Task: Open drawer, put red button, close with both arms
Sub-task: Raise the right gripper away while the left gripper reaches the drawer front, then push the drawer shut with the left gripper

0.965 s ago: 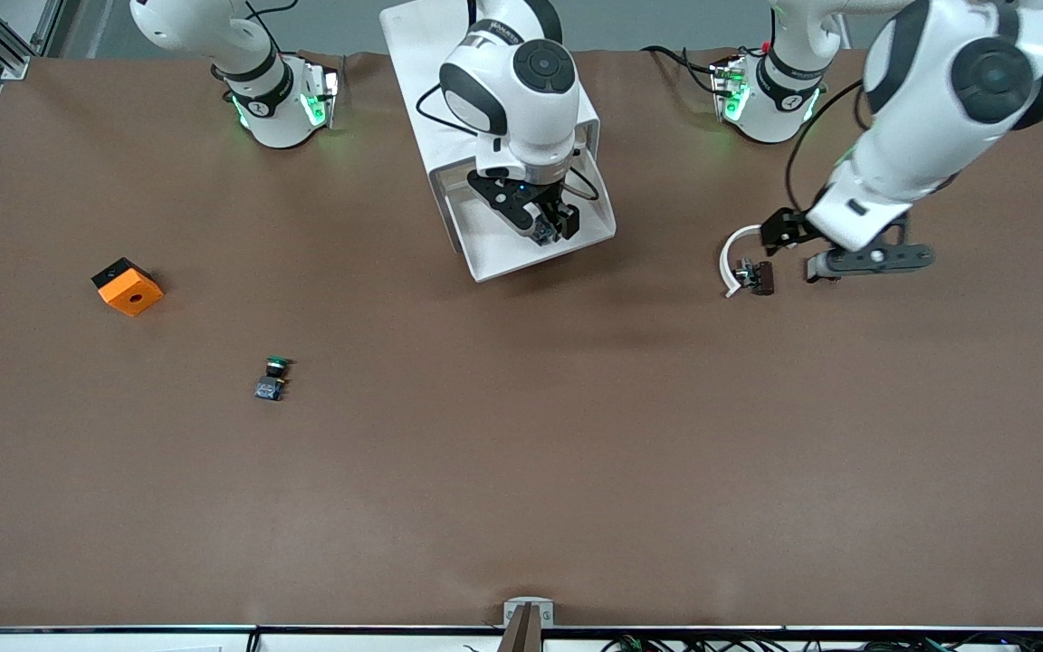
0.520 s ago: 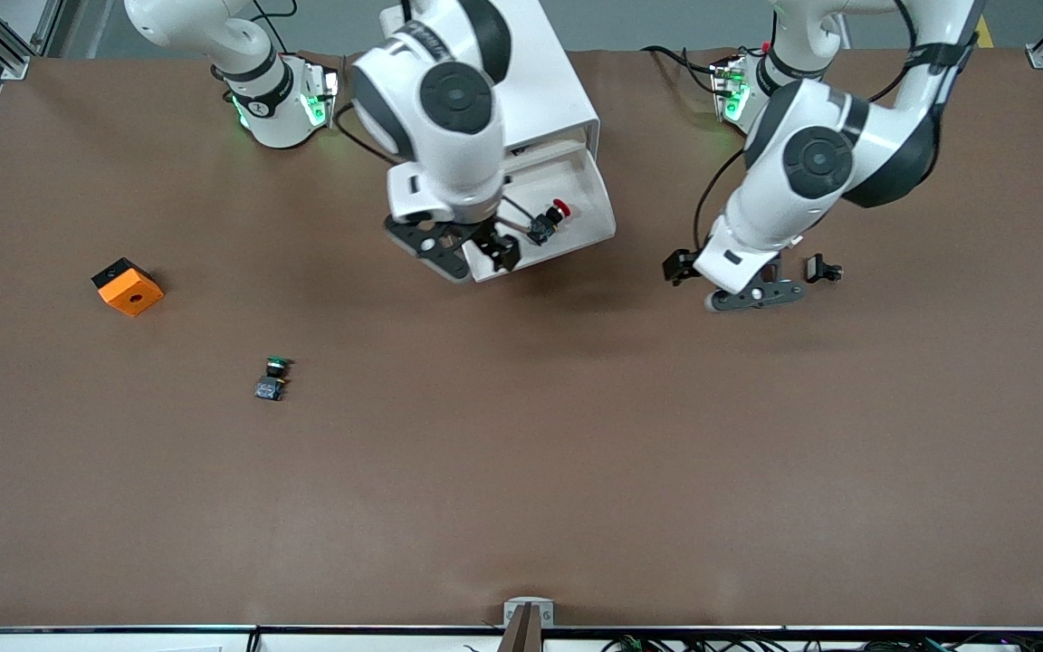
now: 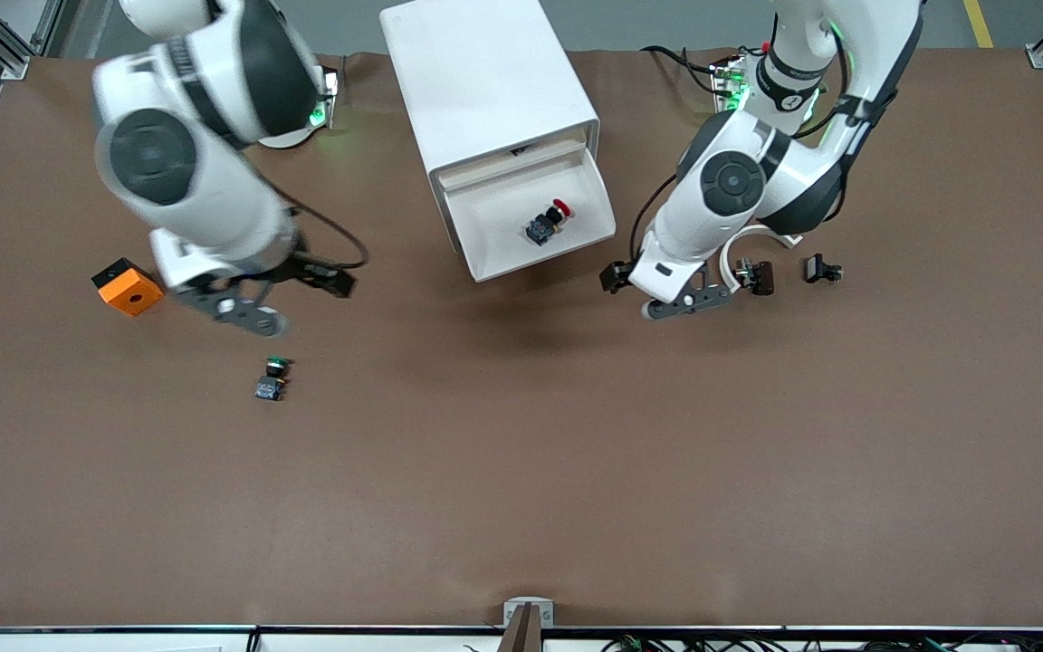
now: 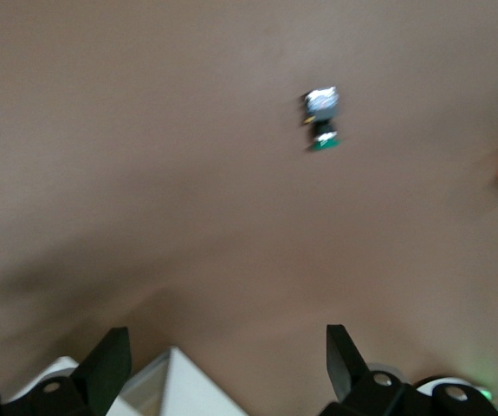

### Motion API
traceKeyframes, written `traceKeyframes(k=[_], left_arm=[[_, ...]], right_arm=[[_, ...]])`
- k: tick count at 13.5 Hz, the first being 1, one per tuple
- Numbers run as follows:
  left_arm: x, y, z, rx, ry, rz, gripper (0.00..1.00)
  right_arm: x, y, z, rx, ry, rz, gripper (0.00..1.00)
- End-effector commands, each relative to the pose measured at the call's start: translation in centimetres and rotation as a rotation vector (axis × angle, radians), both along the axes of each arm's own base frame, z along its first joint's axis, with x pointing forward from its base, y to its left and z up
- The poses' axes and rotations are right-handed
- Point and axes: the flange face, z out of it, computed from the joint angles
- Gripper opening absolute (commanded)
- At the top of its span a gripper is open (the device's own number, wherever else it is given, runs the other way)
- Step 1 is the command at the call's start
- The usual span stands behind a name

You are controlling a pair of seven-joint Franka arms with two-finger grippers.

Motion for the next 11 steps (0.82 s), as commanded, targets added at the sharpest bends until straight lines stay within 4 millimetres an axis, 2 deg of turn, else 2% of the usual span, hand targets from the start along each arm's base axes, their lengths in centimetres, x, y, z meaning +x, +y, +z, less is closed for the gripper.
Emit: traceKeyframes(k=[1,3,5,6,8,11], left_arm=[[0.3,-4.1,-1.1,-0.024,0.042,0.065,1.0],[-1.6,-5.9,-2.1,-0.006,0.072,0.063,1.0],[-2.5,-6.7,-3.1,0.005,0.094,0.069,1.0],[-2.5,-6.9,-3.1,0.006,0.099,0.088,1.0],[-4.5,-8.7,-3.5,0.015,0.117,0.082,1.0],[-7.4,-11.0,-4.1,0.038,0.18,0.122,1.0]], right_arm=[[0.9,-10.3,1.8,0.071,0.016,0.12,1.0],[0.8,-17.1,2.9,0.101,0.018,0.166,1.0],[0.2,-22.6,3.5,0.119,0.032,0.21,1.0],[-0.2,-24.6,3.6,0.128,0.036,0.209,1.0],[-0.4,-26.7,3.8,0.13,0.039,0.184,1.0],[-0.5,-26.9,3.7,0.127,0.05,0.173,1.0]])
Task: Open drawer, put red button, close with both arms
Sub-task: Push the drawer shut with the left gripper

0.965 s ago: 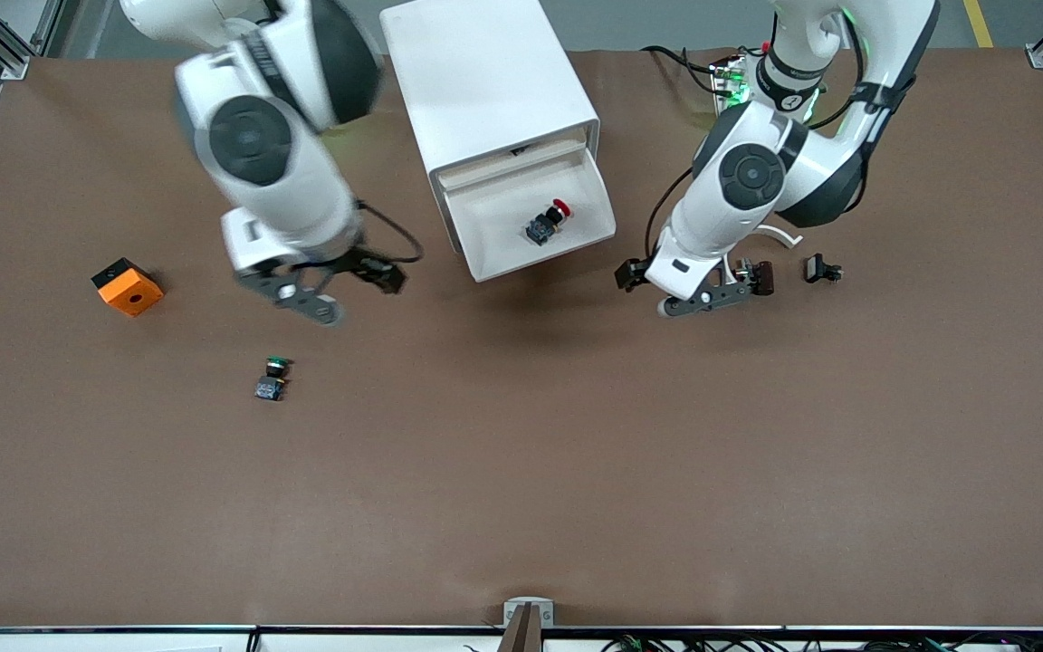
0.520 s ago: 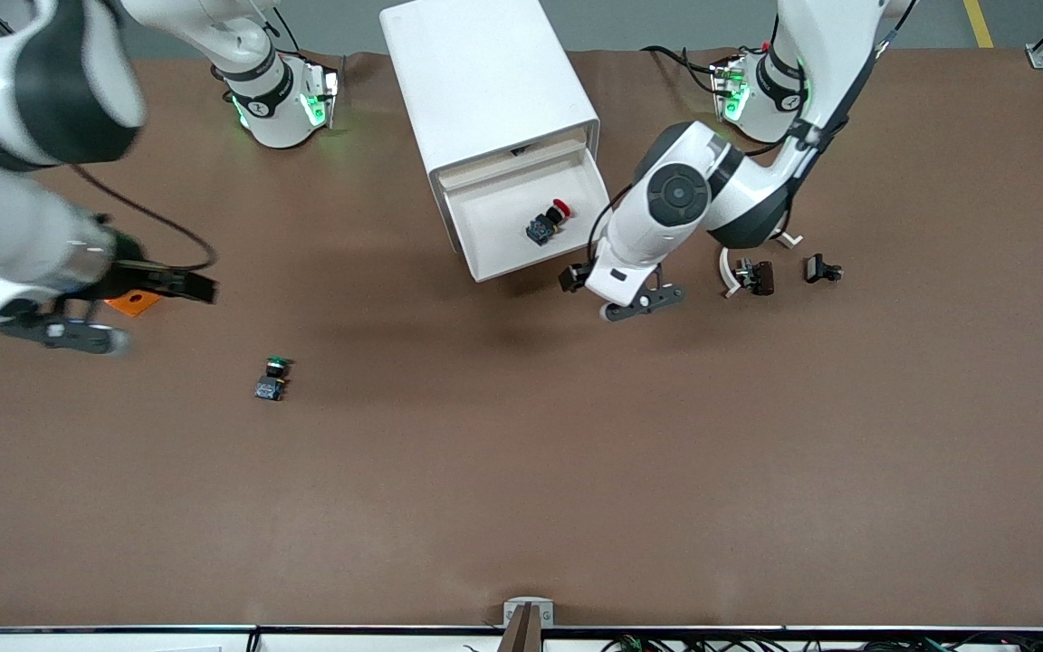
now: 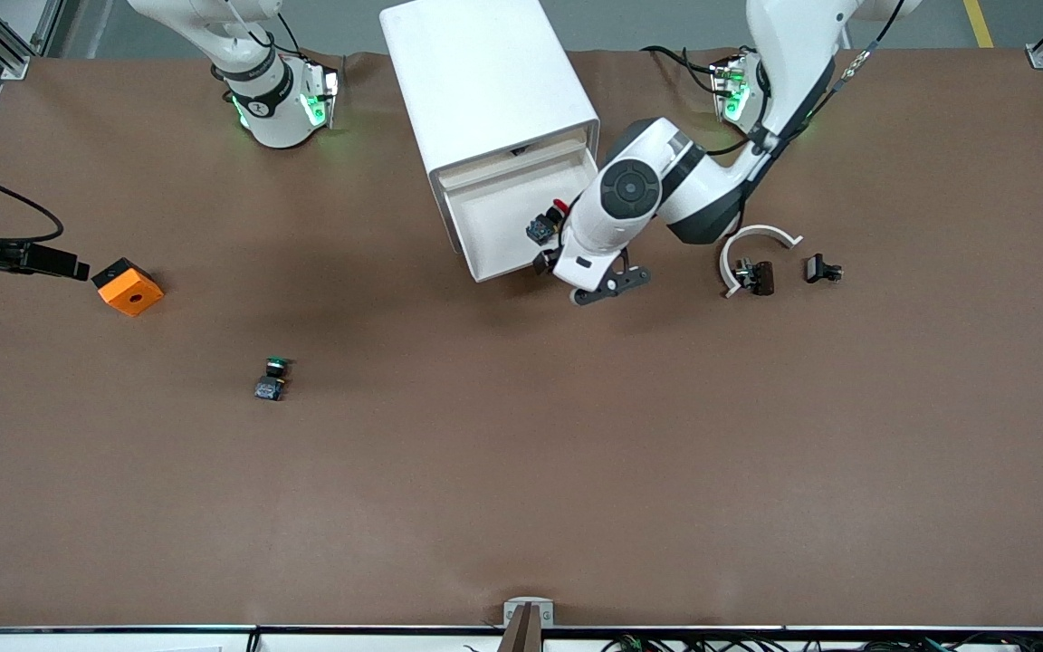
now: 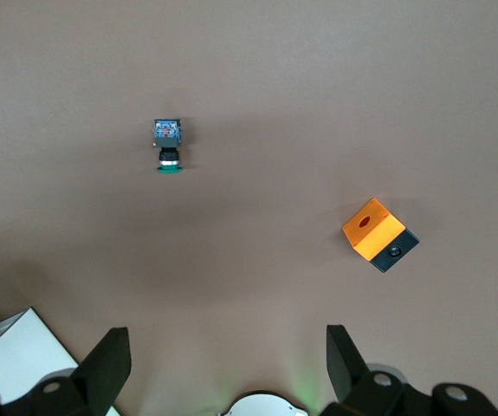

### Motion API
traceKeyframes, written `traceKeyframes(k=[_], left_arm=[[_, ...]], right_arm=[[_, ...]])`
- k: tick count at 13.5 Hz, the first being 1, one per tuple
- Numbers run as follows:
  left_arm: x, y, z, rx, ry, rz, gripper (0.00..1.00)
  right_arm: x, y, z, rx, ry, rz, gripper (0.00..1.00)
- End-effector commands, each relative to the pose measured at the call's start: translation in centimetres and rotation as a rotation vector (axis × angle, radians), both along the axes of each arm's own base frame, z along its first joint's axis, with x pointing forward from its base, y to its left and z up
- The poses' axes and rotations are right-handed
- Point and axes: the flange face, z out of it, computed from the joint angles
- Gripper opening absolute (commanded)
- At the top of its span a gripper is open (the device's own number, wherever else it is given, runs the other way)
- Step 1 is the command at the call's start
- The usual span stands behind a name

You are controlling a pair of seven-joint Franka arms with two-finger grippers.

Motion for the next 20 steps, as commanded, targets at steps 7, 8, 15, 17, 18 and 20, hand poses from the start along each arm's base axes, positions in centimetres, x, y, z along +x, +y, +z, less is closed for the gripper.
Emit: traceKeyframes(k=[7,8,15,17,18,20], left_arm=[[-7.6,-4.8,-1.2,0.007,0.288,0.043,1.0],[-8.1,-5.1,-1.5,0.011,0.3,0.049,1.0],[-5.8,-4.0,-0.1,0.032,0.282,0.183,1.0],[-1.6,-1.3,1.6,0.006,0.248,0.256,1.0],[1.0,0.8,2.7,0.004,0.203,0.287,1.0],[4.8,4.2,5.4,0.033,0.088,0.29,1.0]], right_arm=[[-1.0,2.3,3.9,-0.019,0.013,0.04,1.0],[-1.2,3.1,4.0,-0.026,0.023,0.054,1.0],[-7.1,2.5,9.0,-0.016,-0.073,0.039,1.0],[-8.8,2.8,10.2,-0.016,-0.114,0.044,1.0],[-9.4,2.9,10.7,-0.014,-0.13,0.047,1.0],[-9.5,3.2,10.5,-0.012,-0.13,0.062,1.0]])
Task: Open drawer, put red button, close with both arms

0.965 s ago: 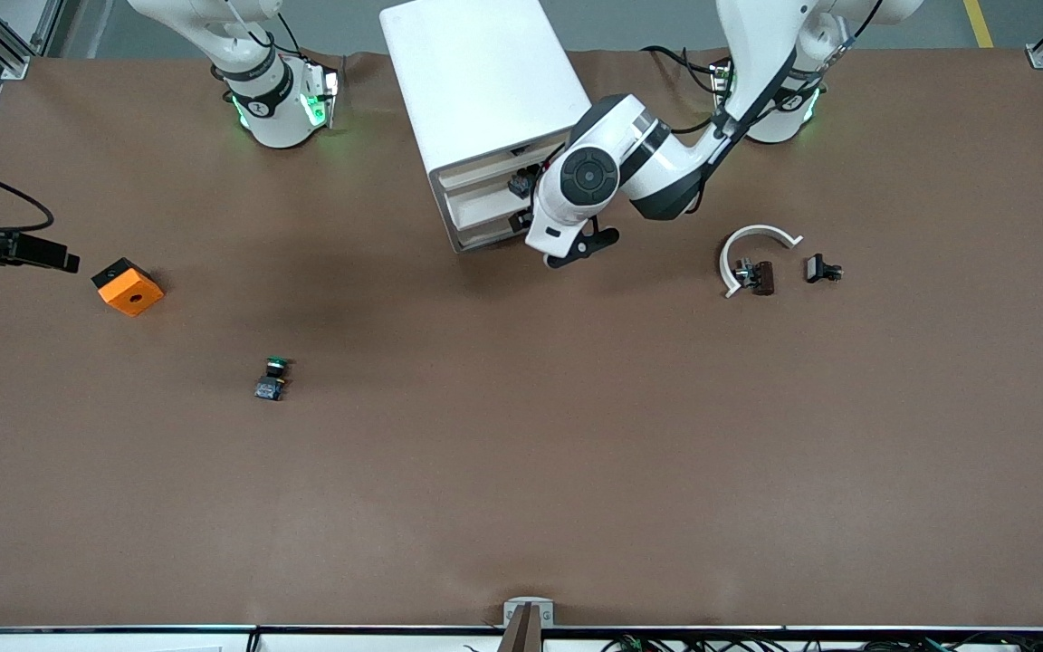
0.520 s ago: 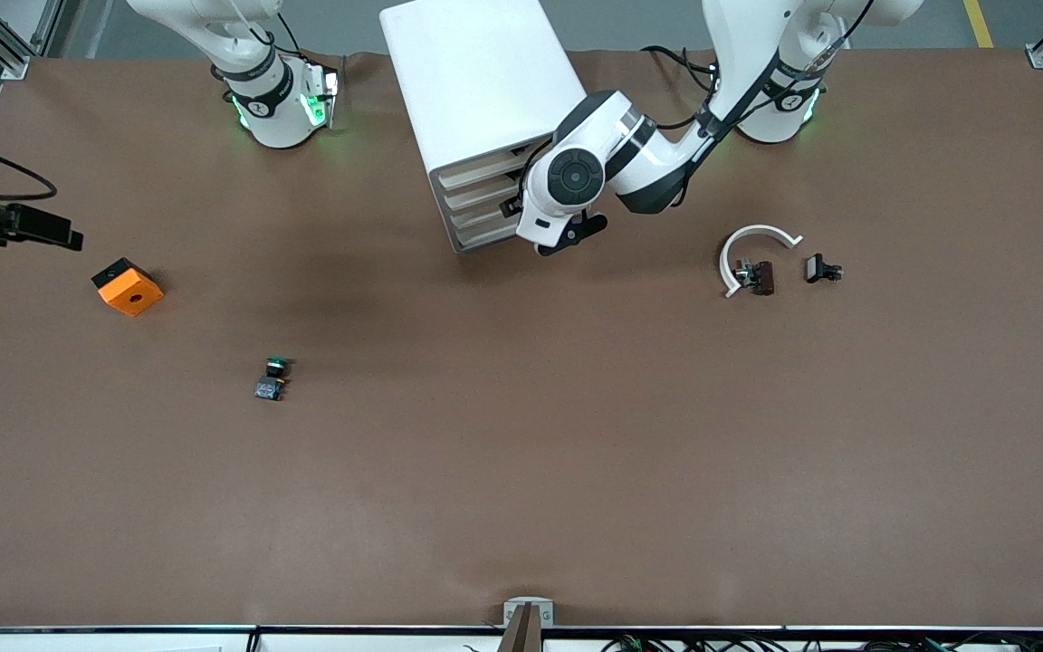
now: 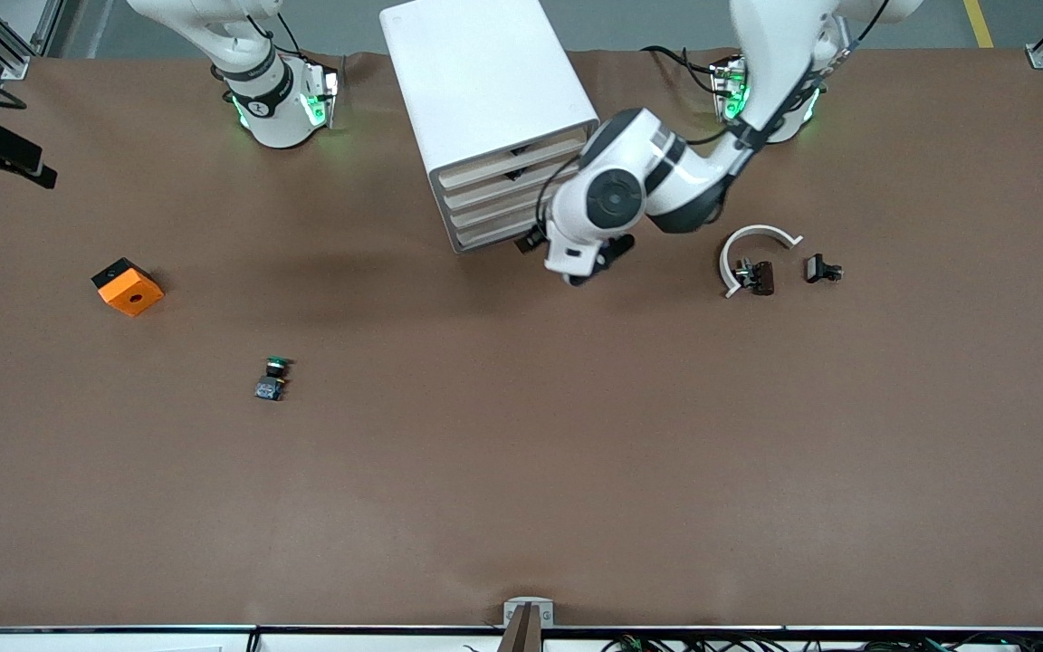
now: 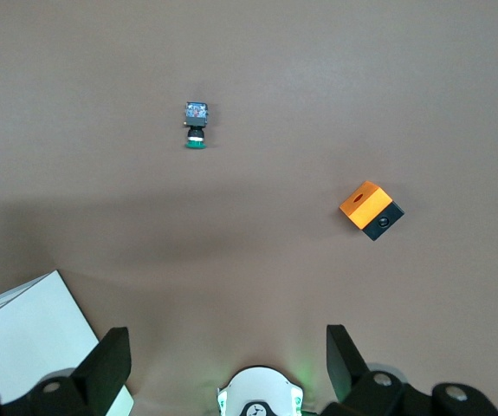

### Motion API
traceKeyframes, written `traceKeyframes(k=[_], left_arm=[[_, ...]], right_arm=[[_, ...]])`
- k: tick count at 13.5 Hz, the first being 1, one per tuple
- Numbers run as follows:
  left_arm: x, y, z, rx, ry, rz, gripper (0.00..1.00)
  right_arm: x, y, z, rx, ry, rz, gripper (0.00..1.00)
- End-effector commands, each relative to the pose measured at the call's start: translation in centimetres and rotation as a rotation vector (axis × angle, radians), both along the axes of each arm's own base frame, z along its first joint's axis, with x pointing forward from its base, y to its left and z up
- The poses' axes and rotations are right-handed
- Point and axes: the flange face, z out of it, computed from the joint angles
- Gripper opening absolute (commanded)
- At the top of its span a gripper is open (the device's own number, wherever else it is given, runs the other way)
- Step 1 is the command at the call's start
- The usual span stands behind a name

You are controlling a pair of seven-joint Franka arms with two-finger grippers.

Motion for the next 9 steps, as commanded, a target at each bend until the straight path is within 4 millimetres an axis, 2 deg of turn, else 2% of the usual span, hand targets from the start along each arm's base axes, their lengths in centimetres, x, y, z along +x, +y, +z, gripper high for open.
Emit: traceKeyframes(k=[1,4,6,9], left_arm=[[4.0,3.9,4.4,0.072,-0.144,-0.007,1.0],[8.5,8.5,9.2,0.165,-0.304,-0.02,1.0],[11.4,12.4,12.0,0.196,-0.358,0.024,1.0],[13.9,17.5,16.1,0.221,-0.422,0.087,1.0]], right_arm=[[-0.8,0.3,-0.7,-0.005,-0.016,0.012,1.0],[-0.1,0.6,-2.5,-0.013,-0.035,0.03,1.0],[0.2,1.2,-4.0,-0.034,-0.052,0.064,1.0],[-0.6,1.2,-3.7,-0.047,-0.075,0.116,1.0]])
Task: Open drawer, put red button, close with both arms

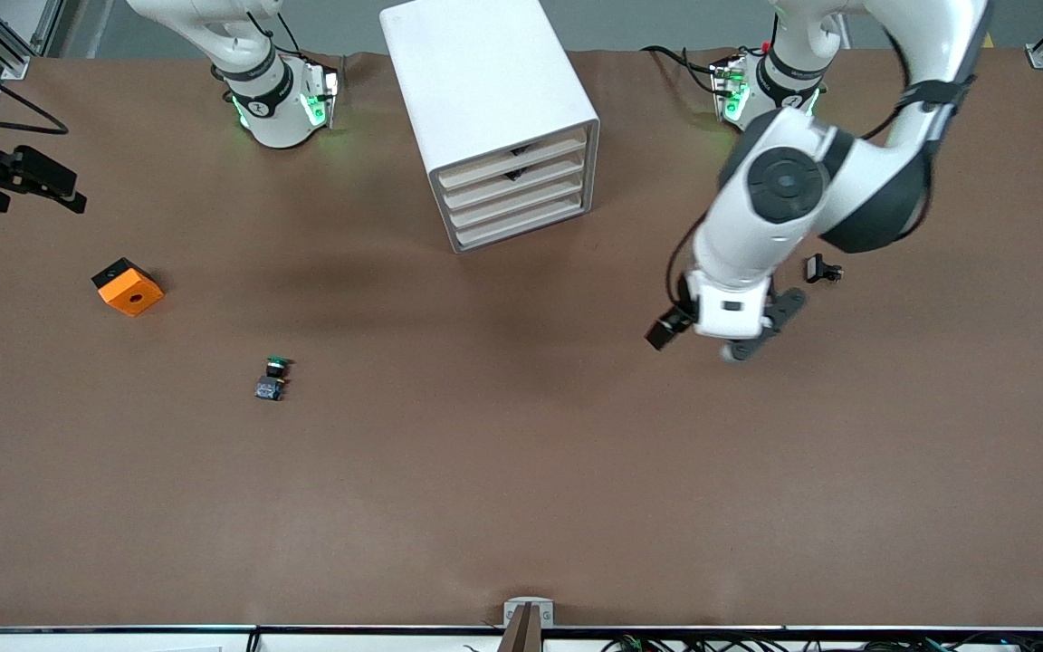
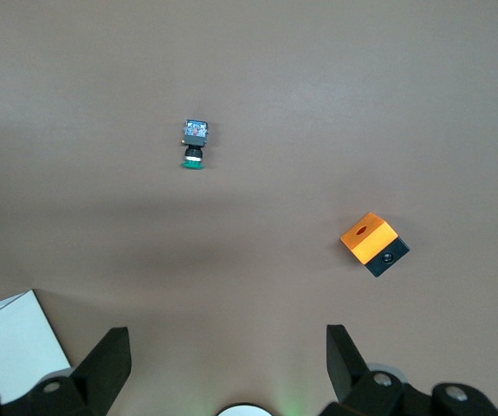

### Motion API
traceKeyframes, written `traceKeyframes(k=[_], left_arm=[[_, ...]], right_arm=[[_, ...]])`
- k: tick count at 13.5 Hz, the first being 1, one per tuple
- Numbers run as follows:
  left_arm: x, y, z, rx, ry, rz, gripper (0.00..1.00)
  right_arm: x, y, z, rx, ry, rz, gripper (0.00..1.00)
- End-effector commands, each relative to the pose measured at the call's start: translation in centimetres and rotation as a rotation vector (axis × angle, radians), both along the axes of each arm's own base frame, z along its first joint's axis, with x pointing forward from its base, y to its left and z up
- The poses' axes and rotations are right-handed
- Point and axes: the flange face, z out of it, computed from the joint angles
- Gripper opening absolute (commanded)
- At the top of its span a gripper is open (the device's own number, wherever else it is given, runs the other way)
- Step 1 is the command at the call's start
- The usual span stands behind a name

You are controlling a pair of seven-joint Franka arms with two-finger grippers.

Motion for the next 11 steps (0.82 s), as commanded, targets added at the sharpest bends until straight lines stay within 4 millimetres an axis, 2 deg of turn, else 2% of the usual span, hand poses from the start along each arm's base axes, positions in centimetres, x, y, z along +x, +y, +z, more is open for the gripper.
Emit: traceKeyframes(k=[1,3,5,7,9,11], left_arm=[[0.9,4.5,4.1,0.074,-0.06,0.006,1.0],[1.4,8.4,6.9,0.126,-0.06,-0.079,1.0],[2.0,10.4,9.1,0.157,-0.035,-0.253,1.0],[2.5,13.0,11.0,0.192,-0.033,-0.249,1.0],[2.8,16.5,12.5,0.184,-0.021,-0.211,1.0],[2.2,17.7,14.3,0.194,0.008,-0.253,1.0]], right_arm=[[-2.1,-0.1,1.5,-0.019,-0.042,0.053,1.0],[-2.7,0.0,2.9,-0.021,-0.065,0.055,1.0],[-3.2,0.1,3.9,-0.02,-0.083,0.055,1.0],[-3.6,-0.1,4.1,-0.018,-0.076,0.051,1.0],[-3.8,-0.2,3.7,-0.008,-0.054,0.048,1.0],[-4.0,-0.1,3.6,-0.002,-0.034,0.042,1.0]])
